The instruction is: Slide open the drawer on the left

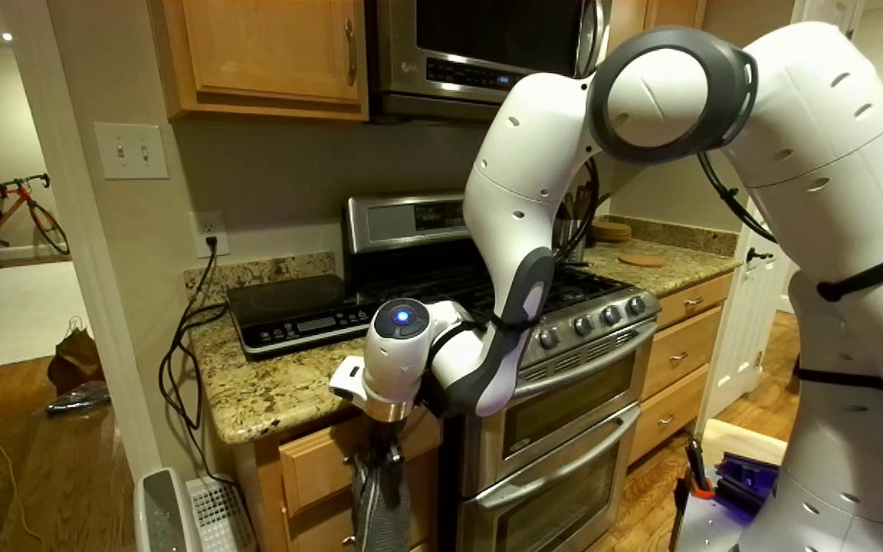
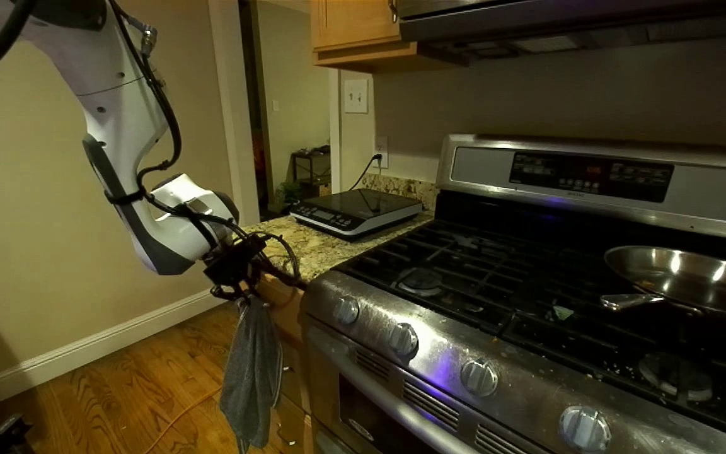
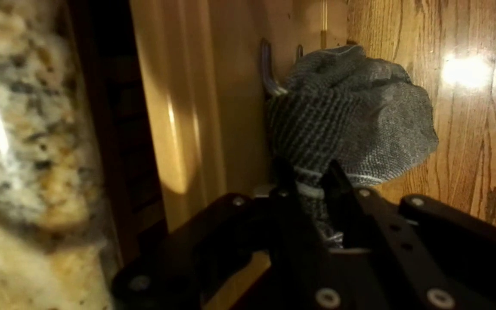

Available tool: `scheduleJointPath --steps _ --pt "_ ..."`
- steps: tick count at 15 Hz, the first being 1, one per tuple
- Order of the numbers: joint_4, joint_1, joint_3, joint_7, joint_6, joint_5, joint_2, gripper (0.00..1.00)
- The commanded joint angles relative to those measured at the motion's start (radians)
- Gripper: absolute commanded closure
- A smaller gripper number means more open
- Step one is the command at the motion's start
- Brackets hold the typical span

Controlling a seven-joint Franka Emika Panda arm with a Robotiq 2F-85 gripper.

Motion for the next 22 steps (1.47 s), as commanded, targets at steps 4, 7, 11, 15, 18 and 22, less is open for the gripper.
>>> scheduleJointPath --steps 4,7,11,15,18,22 --pt "-0.03 0.088 -0.085 0.111 0.068 -0.086 -0.005 0.9" --pt "-0.069 0.152 -0.143 0.202 0.104 -0.149 -0.025 0.9" --pt "-0.139 0.282 -0.253 0.373 0.157 -0.273 -0.055 0.9" --pt "-0.208 0.4 -0.323 0.515 0.173 -0.389 -0.086 0.9" --pt "-0.249 0.467 -0.348 0.604 0.161 -0.474 -0.113 0.9" --pt "-0.222 0.44 -0.33 0.576 0.136 -0.443 -0.075 0.81"
